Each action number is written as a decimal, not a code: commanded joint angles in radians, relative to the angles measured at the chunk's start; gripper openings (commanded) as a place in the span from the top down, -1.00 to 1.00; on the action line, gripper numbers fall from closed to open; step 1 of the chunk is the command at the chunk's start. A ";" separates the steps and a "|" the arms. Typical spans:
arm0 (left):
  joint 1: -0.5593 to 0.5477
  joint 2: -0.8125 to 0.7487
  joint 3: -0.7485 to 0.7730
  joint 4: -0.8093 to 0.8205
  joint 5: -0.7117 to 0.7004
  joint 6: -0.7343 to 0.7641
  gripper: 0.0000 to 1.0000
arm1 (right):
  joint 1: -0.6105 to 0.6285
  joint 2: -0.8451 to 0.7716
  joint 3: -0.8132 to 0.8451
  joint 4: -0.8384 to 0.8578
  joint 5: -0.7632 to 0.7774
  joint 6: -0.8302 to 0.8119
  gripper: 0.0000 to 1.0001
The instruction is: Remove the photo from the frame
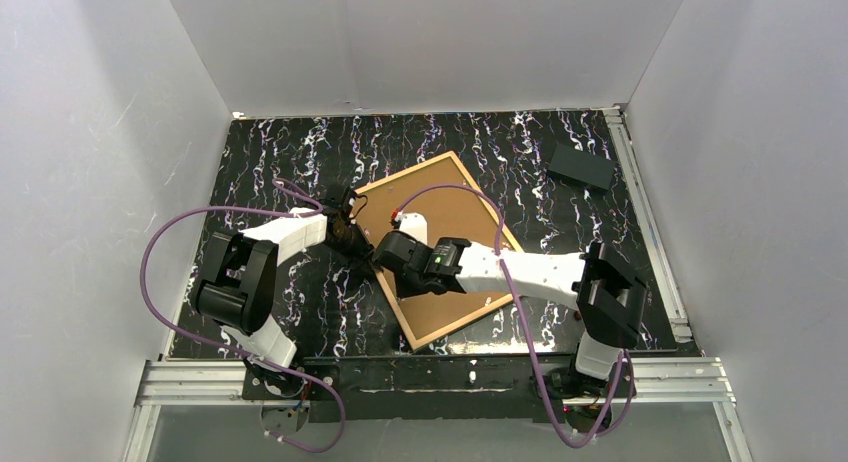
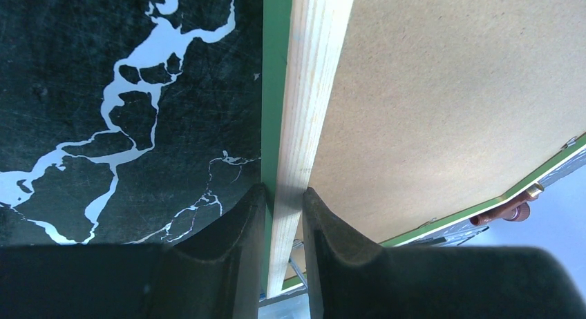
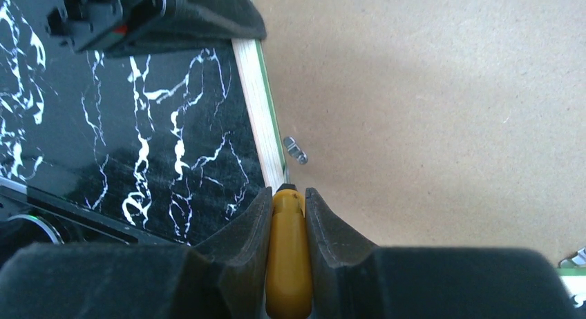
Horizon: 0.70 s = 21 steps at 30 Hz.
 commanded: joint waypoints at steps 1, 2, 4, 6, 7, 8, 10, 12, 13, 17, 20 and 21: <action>-0.007 0.023 -0.015 -0.142 -0.026 0.009 1.00 | -0.058 0.003 0.013 0.034 0.045 -0.023 0.97; -0.007 0.022 -0.013 -0.145 -0.028 0.012 1.00 | -0.065 0.009 0.019 0.038 0.040 -0.028 0.97; -0.007 0.020 -0.011 -0.149 -0.028 0.012 1.00 | -0.082 0.022 0.032 0.038 0.036 -0.038 0.97; -0.007 0.021 -0.011 -0.151 -0.030 0.013 1.00 | -0.095 0.032 0.044 0.031 0.035 -0.044 0.97; -0.007 0.022 -0.011 -0.152 -0.031 0.014 1.00 | -0.098 0.033 0.053 0.026 0.040 -0.050 0.97; -0.007 0.021 -0.010 -0.153 -0.031 0.015 1.00 | -0.100 0.033 0.060 0.018 0.048 -0.058 0.97; -0.007 0.020 -0.008 -0.156 -0.031 0.018 1.00 | -0.101 0.024 0.068 0.014 0.041 -0.072 0.97; -0.007 0.021 -0.004 -0.160 -0.032 0.022 1.00 | -0.101 0.001 0.062 0.011 0.017 -0.071 0.97; -0.007 0.021 -0.001 -0.161 -0.031 0.025 1.00 | -0.099 -0.028 0.048 0.020 -0.002 -0.070 0.97; -0.007 0.007 0.024 -0.172 -0.026 0.065 0.66 | -0.088 -0.223 -0.098 0.057 -0.012 -0.063 0.97; -0.007 -0.061 0.044 -0.206 -0.016 0.140 -0.30 | -0.096 -0.409 -0.305 0.083 0.002 -0.069 0.97; -0.007 -0.105 0.038 -0.217 0.025 0.150 -0.42 | -0.097 -0.458 -0.368 0.086 -0.006 -0.039 0.97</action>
